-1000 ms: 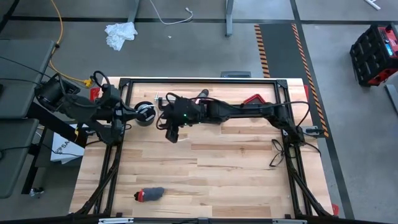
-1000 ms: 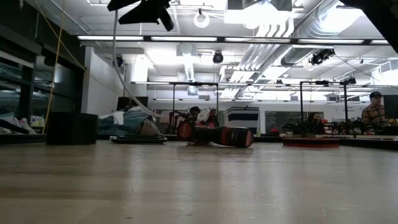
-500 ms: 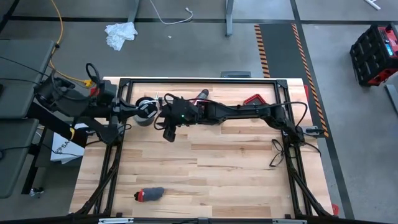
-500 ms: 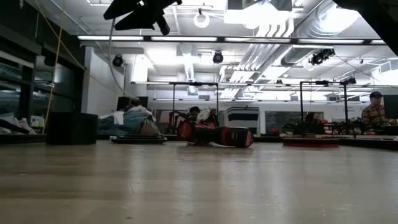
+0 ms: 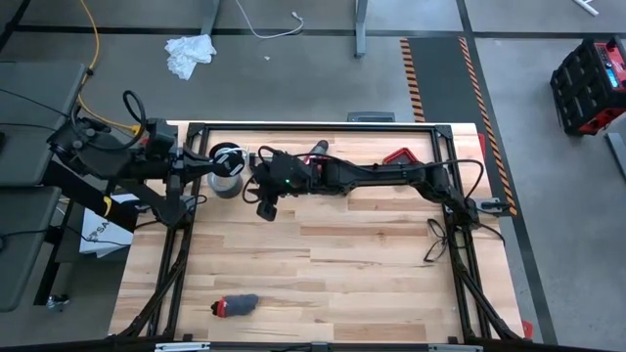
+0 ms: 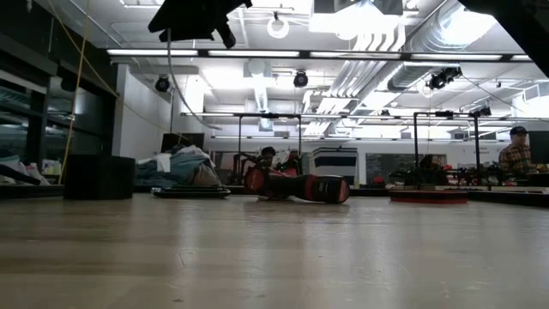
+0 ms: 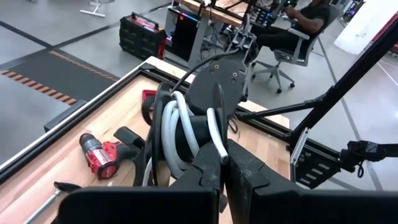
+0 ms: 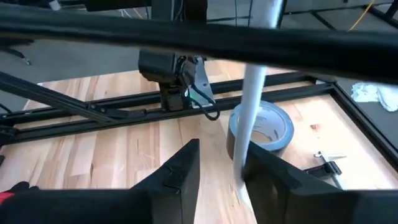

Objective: Coil cords
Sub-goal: Coil the white cable wire into the black spool

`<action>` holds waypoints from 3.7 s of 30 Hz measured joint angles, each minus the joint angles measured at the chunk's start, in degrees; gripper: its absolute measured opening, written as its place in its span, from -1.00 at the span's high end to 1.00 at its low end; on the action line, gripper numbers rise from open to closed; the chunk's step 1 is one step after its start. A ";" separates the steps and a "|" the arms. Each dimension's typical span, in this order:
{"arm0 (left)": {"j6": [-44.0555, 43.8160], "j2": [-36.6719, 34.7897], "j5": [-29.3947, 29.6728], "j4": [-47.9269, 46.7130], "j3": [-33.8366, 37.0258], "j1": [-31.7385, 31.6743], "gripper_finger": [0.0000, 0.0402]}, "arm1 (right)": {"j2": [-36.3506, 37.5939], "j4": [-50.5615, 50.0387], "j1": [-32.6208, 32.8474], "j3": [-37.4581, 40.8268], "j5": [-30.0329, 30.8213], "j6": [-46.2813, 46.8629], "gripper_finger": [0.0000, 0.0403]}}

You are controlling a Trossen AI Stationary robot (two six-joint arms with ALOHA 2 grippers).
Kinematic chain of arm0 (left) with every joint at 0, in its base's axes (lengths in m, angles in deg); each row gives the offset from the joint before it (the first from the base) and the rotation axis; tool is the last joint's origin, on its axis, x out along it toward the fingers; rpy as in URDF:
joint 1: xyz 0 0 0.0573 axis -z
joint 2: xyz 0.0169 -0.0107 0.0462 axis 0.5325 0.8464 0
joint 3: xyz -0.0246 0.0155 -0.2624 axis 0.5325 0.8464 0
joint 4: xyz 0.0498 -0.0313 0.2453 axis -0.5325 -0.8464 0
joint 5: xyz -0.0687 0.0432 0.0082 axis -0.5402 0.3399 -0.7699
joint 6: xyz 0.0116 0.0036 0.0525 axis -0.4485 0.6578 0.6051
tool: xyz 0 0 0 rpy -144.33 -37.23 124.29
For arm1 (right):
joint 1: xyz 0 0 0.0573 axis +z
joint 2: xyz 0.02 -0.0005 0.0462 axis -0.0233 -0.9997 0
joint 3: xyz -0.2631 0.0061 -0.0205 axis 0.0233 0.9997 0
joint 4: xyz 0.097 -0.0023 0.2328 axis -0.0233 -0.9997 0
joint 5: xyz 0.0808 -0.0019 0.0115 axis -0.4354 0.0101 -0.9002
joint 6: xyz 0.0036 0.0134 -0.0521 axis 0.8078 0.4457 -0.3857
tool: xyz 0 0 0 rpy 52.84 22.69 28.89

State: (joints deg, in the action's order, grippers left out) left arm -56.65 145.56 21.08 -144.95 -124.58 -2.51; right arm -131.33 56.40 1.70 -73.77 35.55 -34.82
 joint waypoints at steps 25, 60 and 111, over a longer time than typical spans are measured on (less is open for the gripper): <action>0.00 -0.04 1.51 -1.88 0.00 0.00 1.00 | 0.04 -3.71 -0.36 0.00 2.36 -2.84 0.63; -16.41 1.16 5.29 6.95 0.00 -0.40 1.00 | 7.42 7.73 6.98 0.00 2.43 -6.07 1.00; -37.30 -0.36 -10.66 -14.86 0.00 -0.83 1.00 | 22.49 -27.72 7.03 0.00 17.06 -11.56 0.99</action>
State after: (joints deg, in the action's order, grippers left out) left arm -93.95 145.19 10.42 -159.82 -124.58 -3.34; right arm -108.84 28.68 8.73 -73.77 52.61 -46.38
